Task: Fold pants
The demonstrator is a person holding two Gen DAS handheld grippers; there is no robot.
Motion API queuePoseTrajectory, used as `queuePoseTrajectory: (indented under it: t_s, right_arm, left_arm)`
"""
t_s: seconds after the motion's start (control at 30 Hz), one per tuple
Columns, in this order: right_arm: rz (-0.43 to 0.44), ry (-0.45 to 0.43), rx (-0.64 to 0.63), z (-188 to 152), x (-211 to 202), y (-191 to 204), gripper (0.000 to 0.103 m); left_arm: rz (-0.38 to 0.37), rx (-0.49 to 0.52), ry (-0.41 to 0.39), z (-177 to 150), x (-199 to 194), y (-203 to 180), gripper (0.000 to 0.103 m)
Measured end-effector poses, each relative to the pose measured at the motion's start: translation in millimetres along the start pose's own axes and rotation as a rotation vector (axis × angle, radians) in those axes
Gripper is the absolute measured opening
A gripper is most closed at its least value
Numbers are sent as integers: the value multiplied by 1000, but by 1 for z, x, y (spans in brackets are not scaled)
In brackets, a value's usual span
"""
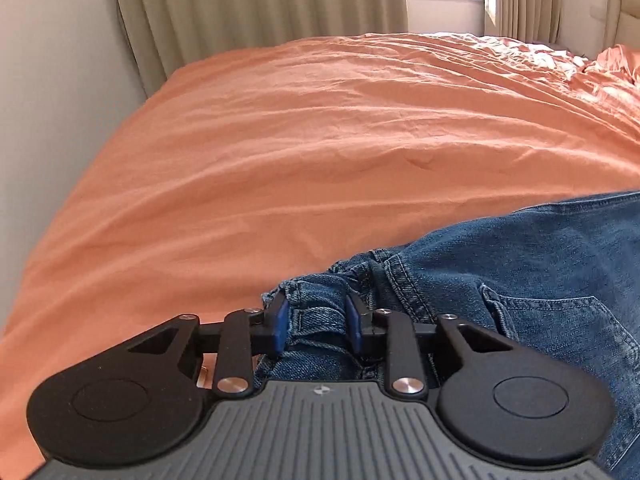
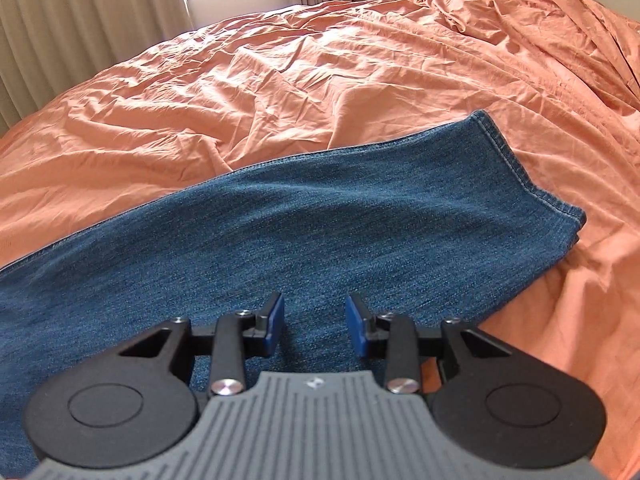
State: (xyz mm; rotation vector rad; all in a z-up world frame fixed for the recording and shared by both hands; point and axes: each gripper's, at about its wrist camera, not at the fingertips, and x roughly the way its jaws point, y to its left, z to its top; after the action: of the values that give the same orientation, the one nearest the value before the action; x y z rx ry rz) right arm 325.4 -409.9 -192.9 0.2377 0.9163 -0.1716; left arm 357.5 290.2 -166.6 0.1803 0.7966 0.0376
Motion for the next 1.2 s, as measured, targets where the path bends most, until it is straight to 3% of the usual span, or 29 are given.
queuePoseTrajectory:
  t_s: [0.2,0.3,0.4,0.5,0.6,0.73,0.8,0.83,0.87,1.0,1.2]
  right_arm:
    - [4,-33,15,-2,-13,-21,31]
    - [-8,-49,33,0,-15,-35,31]
    - [-15,-57,49,1,-18,-47,31]
    - [-19,-60,56,2,-22,-60,31]
    - [-28,-62,66,4,-29,-77,31]
    - [-25,-78,128,8,-38,-108,31]
    - [2,-85,190,10,-39,-126,31]
    - [11,-88,215,11,-38,-133,31]
    - [18,-92,243,12,-38,-139,31]
    - [28,-93,331,17,-28,-165,32]
    - [68,-89,543,18,-14,-222,32]
  left_arm:
    - [94,-22,-186,21,-60,-6,19]
    - [138,-28,-218,37,-68,-4,18]
    - [193,-38,-151,44,-40,-4,18]
    - [255,-7,-55,33,-1,-11,17]
    - [278,-38,7,21,24,-12,18]
    - [328,-81,7,23,24,-9,26]
    - [367,-79,-4,28,16,-10,46]
    - [387,-87,-26,30,9,-11,52]
    - [385,-96,-45,32,2,-12,57]
    - [308,-158,-64,40,-23,-22,57]
    - [105,-193,-27,46,-43,-66,55]
